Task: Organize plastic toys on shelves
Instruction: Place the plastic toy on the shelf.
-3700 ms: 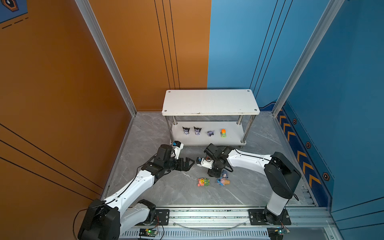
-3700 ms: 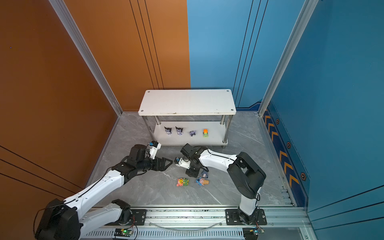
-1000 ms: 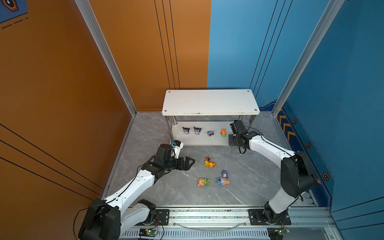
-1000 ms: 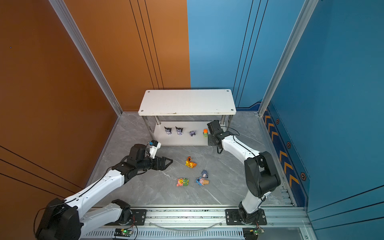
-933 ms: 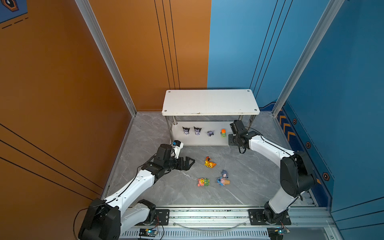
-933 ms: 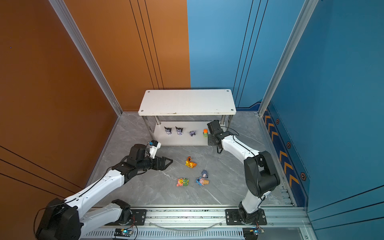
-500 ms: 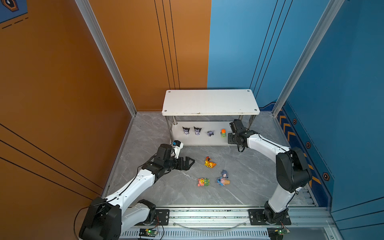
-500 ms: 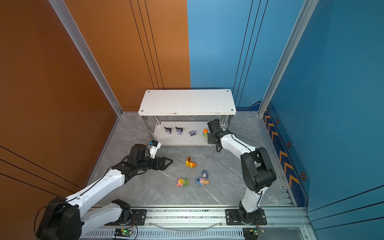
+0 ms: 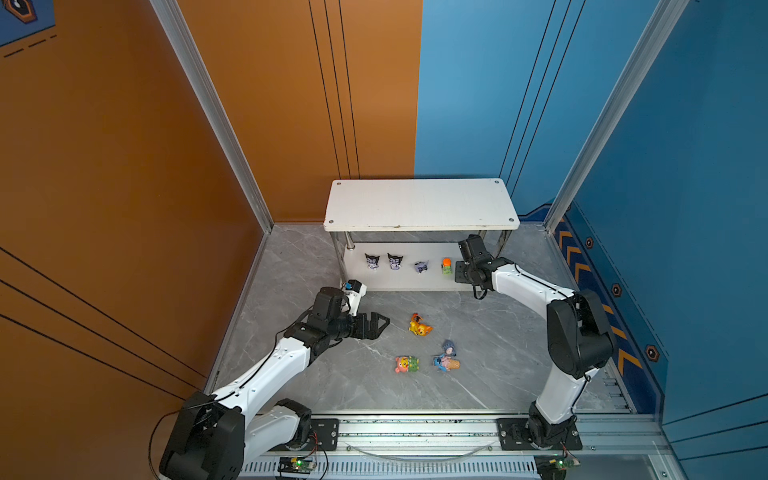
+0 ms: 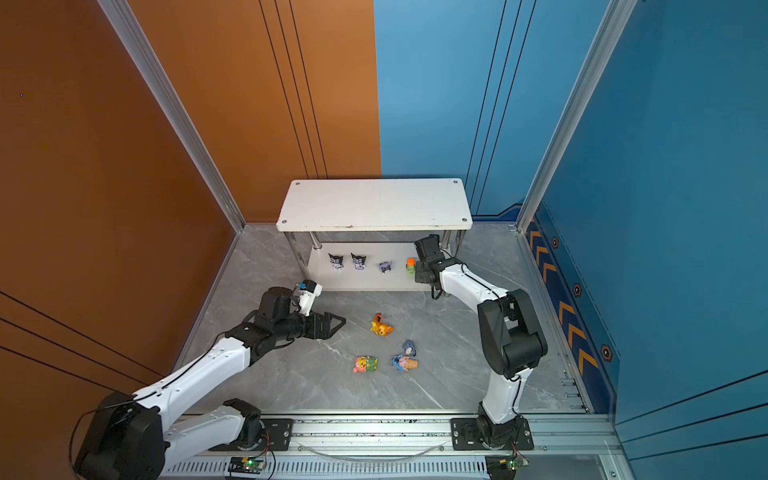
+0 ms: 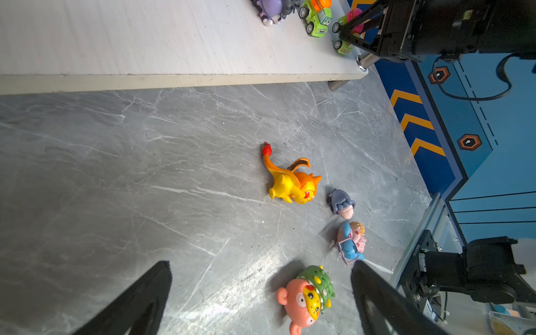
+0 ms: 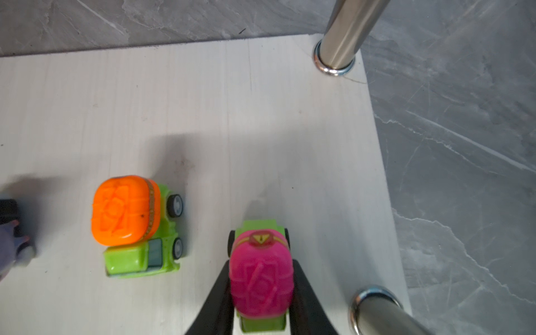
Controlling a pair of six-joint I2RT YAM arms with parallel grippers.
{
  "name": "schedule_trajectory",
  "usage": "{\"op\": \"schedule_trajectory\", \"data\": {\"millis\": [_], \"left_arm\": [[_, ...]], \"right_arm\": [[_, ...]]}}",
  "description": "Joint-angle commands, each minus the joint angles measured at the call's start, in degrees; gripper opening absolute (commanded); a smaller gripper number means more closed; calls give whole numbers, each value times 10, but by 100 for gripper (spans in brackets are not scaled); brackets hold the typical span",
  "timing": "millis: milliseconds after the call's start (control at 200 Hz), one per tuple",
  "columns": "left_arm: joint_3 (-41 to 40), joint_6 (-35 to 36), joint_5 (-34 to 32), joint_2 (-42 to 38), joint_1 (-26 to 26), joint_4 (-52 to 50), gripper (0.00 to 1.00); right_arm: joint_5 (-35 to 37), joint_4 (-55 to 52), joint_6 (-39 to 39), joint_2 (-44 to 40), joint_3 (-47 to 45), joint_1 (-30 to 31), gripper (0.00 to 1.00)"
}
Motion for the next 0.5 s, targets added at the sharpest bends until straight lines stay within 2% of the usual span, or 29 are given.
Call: {"op": "schedule_trajectory", "data": {"millis": [0, 190, 496], "left_arm": [[-7, -4, 14, 4, 7, 5, 98], [-7, -4, 14, 6, 8, 7, 98], [-7, -5, 16, 4, 9, 7, 98]], "right_arm": [[19, 2, 13, 9, 16, -6, 30], [17, 4, 13, 19, 24, -13, 31], [11, -8, 8, 37, 51, -17, 42]]}}
